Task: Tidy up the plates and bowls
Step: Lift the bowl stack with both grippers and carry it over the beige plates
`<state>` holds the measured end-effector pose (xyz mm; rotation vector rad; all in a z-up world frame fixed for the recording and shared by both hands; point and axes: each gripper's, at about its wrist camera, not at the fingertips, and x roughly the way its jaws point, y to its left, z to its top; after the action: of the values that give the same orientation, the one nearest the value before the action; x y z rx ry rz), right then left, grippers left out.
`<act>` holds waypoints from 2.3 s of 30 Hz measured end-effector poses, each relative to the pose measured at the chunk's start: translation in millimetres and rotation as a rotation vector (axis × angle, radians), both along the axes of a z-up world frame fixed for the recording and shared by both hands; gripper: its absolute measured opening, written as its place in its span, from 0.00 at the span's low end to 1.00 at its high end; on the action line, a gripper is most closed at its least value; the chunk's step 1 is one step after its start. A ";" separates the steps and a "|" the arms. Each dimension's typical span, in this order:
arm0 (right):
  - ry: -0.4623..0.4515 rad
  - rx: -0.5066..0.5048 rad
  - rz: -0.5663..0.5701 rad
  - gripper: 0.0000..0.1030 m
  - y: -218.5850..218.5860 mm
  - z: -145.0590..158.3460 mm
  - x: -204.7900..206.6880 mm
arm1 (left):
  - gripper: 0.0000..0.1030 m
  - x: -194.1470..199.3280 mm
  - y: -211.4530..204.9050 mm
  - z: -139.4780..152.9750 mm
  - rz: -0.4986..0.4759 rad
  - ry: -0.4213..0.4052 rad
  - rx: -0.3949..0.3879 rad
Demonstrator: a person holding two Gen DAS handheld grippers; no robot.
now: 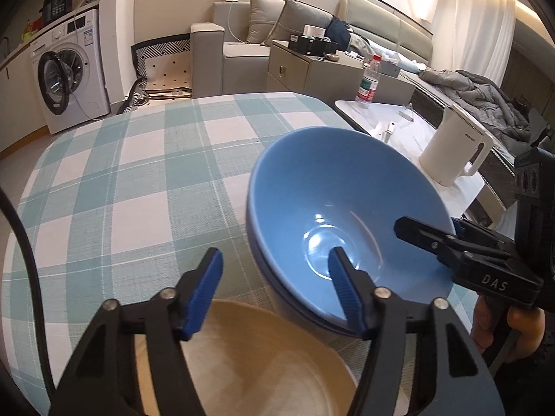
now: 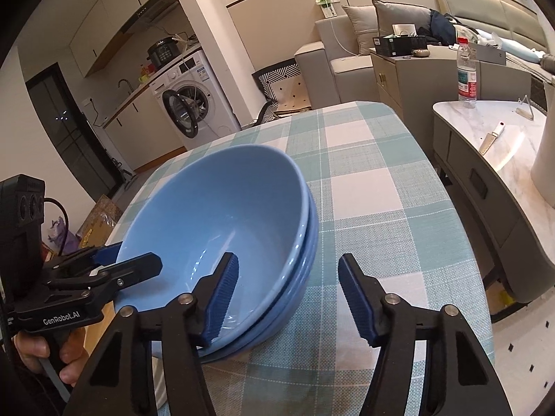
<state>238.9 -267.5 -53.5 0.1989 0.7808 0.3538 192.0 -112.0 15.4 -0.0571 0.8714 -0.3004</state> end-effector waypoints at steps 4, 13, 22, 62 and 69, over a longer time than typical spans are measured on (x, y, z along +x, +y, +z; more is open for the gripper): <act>-0.001 0.000 0.005 0.48 4.4 1.4 -2.0 | 0.47 0.0 -5.5 0.8 -0.018 0.008 -0.005; -0.030 -0.008 0.021 0.46 8.4 7.3 -7.0 | 0.44 -2.5 -11.3 3.5 -0.017 0.000 0.014; -0.045 -0.017 0.016 0.46 6.7 10.6 -11.6 | 0.44 -4.3 -12.5 5.9 -0.013 -0.010 0.024; -0.225 -0.005 0.079 0.46 43.1 82.8 -71.8 | 0.44 -63.5 25.5 62.3 0.063 -0.149 0.022; -0.247 -0.007 0.112 0.46 59.0 88.2 -81.4 | 0.44 -78.5 40.1 63.1 0.094 -0.161 0.024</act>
<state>157.5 -208.4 34.7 0.1029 0.5502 0.4718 113.4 -72.0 78.4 -0.0503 0.7098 -0.2038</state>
